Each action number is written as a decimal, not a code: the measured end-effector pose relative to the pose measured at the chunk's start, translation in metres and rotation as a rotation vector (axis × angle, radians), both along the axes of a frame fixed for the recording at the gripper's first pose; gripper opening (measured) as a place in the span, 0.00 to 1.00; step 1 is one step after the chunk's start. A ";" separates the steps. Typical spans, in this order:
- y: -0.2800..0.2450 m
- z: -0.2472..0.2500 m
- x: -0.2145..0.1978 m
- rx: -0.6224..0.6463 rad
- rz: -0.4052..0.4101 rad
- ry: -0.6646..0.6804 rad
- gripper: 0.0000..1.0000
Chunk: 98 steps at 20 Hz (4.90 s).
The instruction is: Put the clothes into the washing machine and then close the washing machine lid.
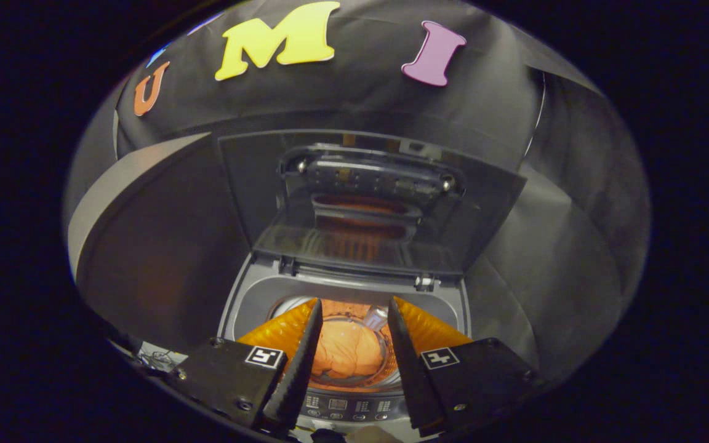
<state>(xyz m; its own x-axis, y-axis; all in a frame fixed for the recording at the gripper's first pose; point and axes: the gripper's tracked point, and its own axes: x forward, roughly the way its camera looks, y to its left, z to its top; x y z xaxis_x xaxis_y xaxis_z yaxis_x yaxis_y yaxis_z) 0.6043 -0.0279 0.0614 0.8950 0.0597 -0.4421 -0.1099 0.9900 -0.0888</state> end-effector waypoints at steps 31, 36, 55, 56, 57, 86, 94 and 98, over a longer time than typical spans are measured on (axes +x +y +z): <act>0.007 0.121 0.155 0.103 -0.031 -0.118 0.69; 0.009 0.121 0.151 0.149 0.022 -0.192 0.78; 0.008 0.124 0.122 0.168 0.067 -0.430 0.79; 0.008 0.124 0.119 0.168 0.068 -0.435 0.79; 0.008 0.123 0.117 0.168 0.068 -0.438 0.79; 0.000 0.080 0.050 0.167 0.055 -0.449 0.79; -0.002 0.062 0.031 0.168 0.052 -0.443 0.78; -0.004 0.046 0.020 0.166 0.051 -0.425 0.78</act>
<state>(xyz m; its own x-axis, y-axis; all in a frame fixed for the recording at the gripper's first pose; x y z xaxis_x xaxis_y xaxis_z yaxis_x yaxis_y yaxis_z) 0.6244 -0.0321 0.1074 0.9889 0.1474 -0.0168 -0.1470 0.9889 0.0226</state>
